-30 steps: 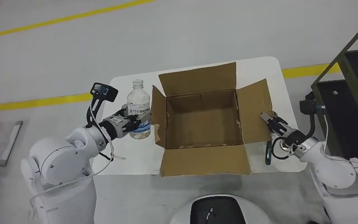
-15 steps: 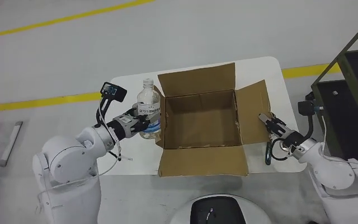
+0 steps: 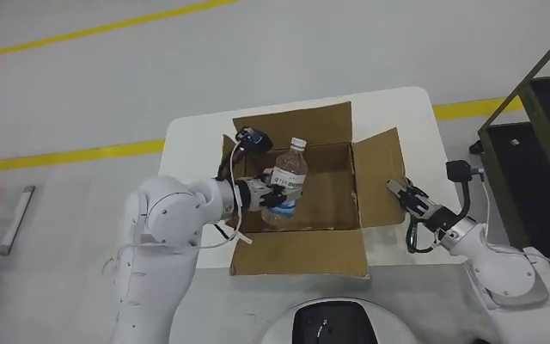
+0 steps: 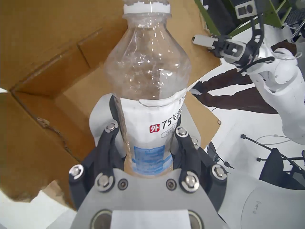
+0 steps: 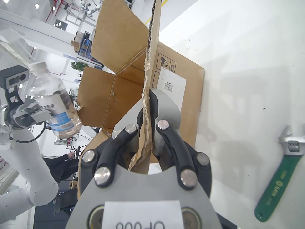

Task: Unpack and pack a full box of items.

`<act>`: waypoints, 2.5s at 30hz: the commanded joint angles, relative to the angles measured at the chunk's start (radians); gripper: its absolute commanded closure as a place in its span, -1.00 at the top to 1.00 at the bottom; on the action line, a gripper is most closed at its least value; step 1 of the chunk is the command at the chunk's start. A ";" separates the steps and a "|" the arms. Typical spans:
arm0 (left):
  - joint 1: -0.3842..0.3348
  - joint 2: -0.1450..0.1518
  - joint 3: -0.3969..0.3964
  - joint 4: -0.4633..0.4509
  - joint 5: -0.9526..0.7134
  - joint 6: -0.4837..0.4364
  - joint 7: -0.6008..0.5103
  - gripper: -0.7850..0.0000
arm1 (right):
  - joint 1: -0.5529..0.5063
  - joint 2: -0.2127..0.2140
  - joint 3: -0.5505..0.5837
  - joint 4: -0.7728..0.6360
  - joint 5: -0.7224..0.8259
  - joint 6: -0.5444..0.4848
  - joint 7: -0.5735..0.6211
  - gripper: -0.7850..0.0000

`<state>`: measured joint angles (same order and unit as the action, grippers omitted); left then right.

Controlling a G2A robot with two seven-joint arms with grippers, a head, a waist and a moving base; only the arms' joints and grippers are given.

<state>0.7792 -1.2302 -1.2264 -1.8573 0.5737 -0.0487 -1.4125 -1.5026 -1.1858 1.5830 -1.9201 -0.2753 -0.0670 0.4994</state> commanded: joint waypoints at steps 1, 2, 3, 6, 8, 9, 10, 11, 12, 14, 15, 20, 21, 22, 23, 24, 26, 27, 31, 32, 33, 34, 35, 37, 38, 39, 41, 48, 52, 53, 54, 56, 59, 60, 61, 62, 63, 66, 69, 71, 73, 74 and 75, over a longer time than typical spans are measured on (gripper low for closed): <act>-0.005 0.000 0.024 0.044 0.014 0.030 -0.006 -1.00 | -0.001 0.001 0.005 0.001 0.003 0.000 -0.001 -1.00; -0.012 0.000 0.033 0.065 0.023 0.047 -0.014 -1.00 | -0.002 0.001 0.007 0.000 0.004 0.000 -0.001 -1.00; -0.017 -0.001 0.041 0.079 0.025 0.052 -0.012 -1.00 | -0.002 0.002 0.009 -0.001 0.005 0.000 -0.001 -1.00; -0.026 0.000 0.060 0.131 0.052 0.071 -0.003 -1.00 | -0.004 0.003 0.014 -0.003 0.010 -0.002 -0.001 -1.00; -0.030 0.001 0.063 0.137 0.052 0.075 -0.001 -1.00 | -0.004 0.004 0.016 -0.005 0.013 -0.003 -0.001 -1.00; -0.030 0.001 0.063 0.137 0.052 0.075 -0.001 -1.00 | -0.004 0.004 0.016 -0.006 0.014 -0.002 -0.001 -1.00; -0.030 0.001 0.063 0.137 0.052 0.075 -0.001 -1.00 | -0.004 0.004 0.016 -0.007 0.014 -0.002 0.001 -1.00; -0.030 0.001 0.063 0.137 0.052 0.075 -0.001 -1.00 | -0.004 0.005 0.017 -0.007 0.016 -0.003 0.002 -1.00; -0.030 0.001 0.063 0.137 0.052 0.075 -0.001 -1.00 | -0.004 0.005 0.017 -0.006 0.017 -0.004 0.004 -1.00; -0.030 0.001 0.063 0.137 0.052 0.075 -0.001 -1.00 | -0.002 0.006 0.017 -0.003 0.021 -0.007 0.007 -1.00; -0.030 0.001 0.063 0.137 0.052 0.075 -0.001 -1.00 | -0.002 0.006 0.017 -0.001 0.022 -0.008 0.010 -1.00; -0.017 -0.001 0.090 0.151 0.076 0.085 0.030 -1.00 | -0.001 0.008 0.010 0.005 0.039 -0.014 0.028 -1.00; -0.023 -0.003 0.106 0.158 0.082 0.093 0.041 -1.00 | -0.001 0.008 0.009 0.005 0.040 -0.016 0.029 -1.00; -0.032 -0.006 0.125 0.168 0.088 0.101 0.046 -1.00 | -0.003 0.009 0.008 0.003 0.040 -0.017 0.030 -1.00; -0.045 -0.009 0.143 0.184 0.093 0.115 0.048 -1.00 | -0.003 0.009 0.009 0.002 0.042 -0.017 0.031 -1.00; -0.060 -0.013 0.164 0.200 0.100 0.129 0.044 -1.00 | -0.003 0.010 0.011 0.001 0.046 -0.018 0.034 -1.00; -0.090 -0.020 0.198 0.237 0.118 0.159 0.046 -1.00 | -0.005 0.011 0.014 -0.006 0.049 -0.018 0.037 -1.00; -0.104 -0.024 0.218 0.261 0.132 0.177 0.041 -1.00 | -0.007 0.011 0.016 -0.009 0.051 -0.017 0.035 -1.00; -0.154 -0.039 0.270 0.362 0.150 0.239 0.036 -1.00 | -0.012 0.012 0.018 -0.017 0.055 -0.016 0.031 -1.00; -0.164 -0.042 0.278 0.386 0.150 0.251 0.036 -1.00 | -0.014 0.013 0.018 -0.019 0.054 -0.015 0.030 -1.00; -0.172 -0.044 0.283 0.409 0.146 0.261 0.037 -1.00 | -0.015 0.013 0.017 -0.020 0.055 -0.015 0.029 -1.00; -0.181 -0.047 0.285 0.426 0.139 0.265 0.039 -1.00 | -0.015 0.013 0.017 -0.021 0.056 -0.015 0.028 -1.00; -0.186 -0.048 0.285 0.438 0.139 0.269 0.040 -1.00 | -0.015 0.013 0.016 -0.021 0.056 -0.013 0.026 -1.00; -0.186 -0.048 0.285 0.438 0.139 0.269 0.040 -1.00 | -0.015 0.014 0.015 -0.022 0.053 -0.012 0.024 -1.00; -0.186 -0.048 0.285 0.438 0.139 0.269 0.040 -1.00 | -0.015 0.014 0.014 -0.022 0.052 -0.012 0.023 -1.00; -0.186 -0.048 0.285 0.438 0.139 0.269 0.040 -1.00 | -0.015 0.014 0.014 -0.022 0.052 -0.012 0.022 -1.00; -0.186 -0.048 0.285 0.438 0.139 0.269 0.040 -1.00 | -0.015 0.015 0.013 -0.023 0.052 -0.011 0.021 -1.00; -0.186 -0.048 0.285 0.438 0.139 0.269 0.040 -1.00 | -0.017 0.017 0.019 -0.023 0.051 -0.007 0.015 -1.00; -0.186 -0.048 0.285 0.438 0.139 0.269 0.040 -1.00 | -0.015 0.018 0.014 -0.019 0.050 -0.006 0.014 -1.00; -0.176 -0.048 0.286 0.443 0.137 0.269 0.051 -1.00 | -0.015 0.018 0.013 -0.019 0.049 -0.006 0.014 -1.00; -0.168 -0.048 0.287 0.447 0.134 0.273 0.065 -1.00 | -0.015 0.019 0.011 -0.018 0.048 -0.006 0.013 -1.00; -0.167 -0.051 0.294 0.466 0.125 0.285 0.065 -1.00 | -0.014 0.019 0.010 -0.017 0.046 -0.006 0.013 -1.00; -0.184 -0.059 0.315 0.512 0.128 0.320 0.060 -1.00 | -0.015 0.020 0.008 -0.019 0.046 -0.006 0.012 -1.00; -0.191 -0.063 0.324 0.530 0.125 0.334 0.059 -1.00 | -0.016 0.020 0.007 -0.021 0.048 -0.006 0.011 -1.00; -0.200 -0.067 0.334 0.546 0.126 0.344 0.058 -1.00 | -0.017 0.020 0.007 -0.022 0.048 -0.005 0.010 -1.00; -0.210 -0.071 0.345 0.563 0.128 0.355 0.057 -1.00 | -0.018 0.020 0.007 -0.023 0.047 -0.005 0.009 -1.00; -0.221 -0.075 0.357 0.584 0.135 0.370 0.058 -1.00 | -0.019 0.021 0.006 -0.023 0.047 -0.005 0.009 -1.00; -0.251 -0.090 0.394 0.636 0.151 0.406 0.058 -1.00 | -0.021 0.021 0.006 -0.024 0.047 -0.005 0.007 -1.00; -0.280 -0.106 0.427 0.688 0.158 0.438 0.048 -1.00 | -0.022 0.022 0.006 -0.025 0.050 -0.007 0.005 -1.00; -0.294 -0.116 0.446 0.717 0.151 0.440 0.042 -1.00 | -0.023 0.022 0.007 -0.025 0.051 -0.007 0.005 -1.00; -0.305 -0.125 0.461 0.750 0.146 0.445 0.043 -0.90 | -0.022 0.023 0.007 -0.023 0.051 -0.008 0.005 -1.00; -0.311 -0.129 0.469 0.763 0.151 0.448 0.045 -0.51 | -0.022 0.023 0.007 -0.022 0.052 -0.009 0.005 -1.00; -0.315 -0.133 0.475 0.774 0.149 0.449 0.047 0.06 | -0.022 0.024 0.007 -0.022 0.052 -0.010 0.006 -1.00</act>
<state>0.4675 -1.3601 -0.7572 -1.0941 0.7225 0.3989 -1.3676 -1.5246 -1.1625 1.5900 -1.9423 -0.2237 -0.0760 0.5046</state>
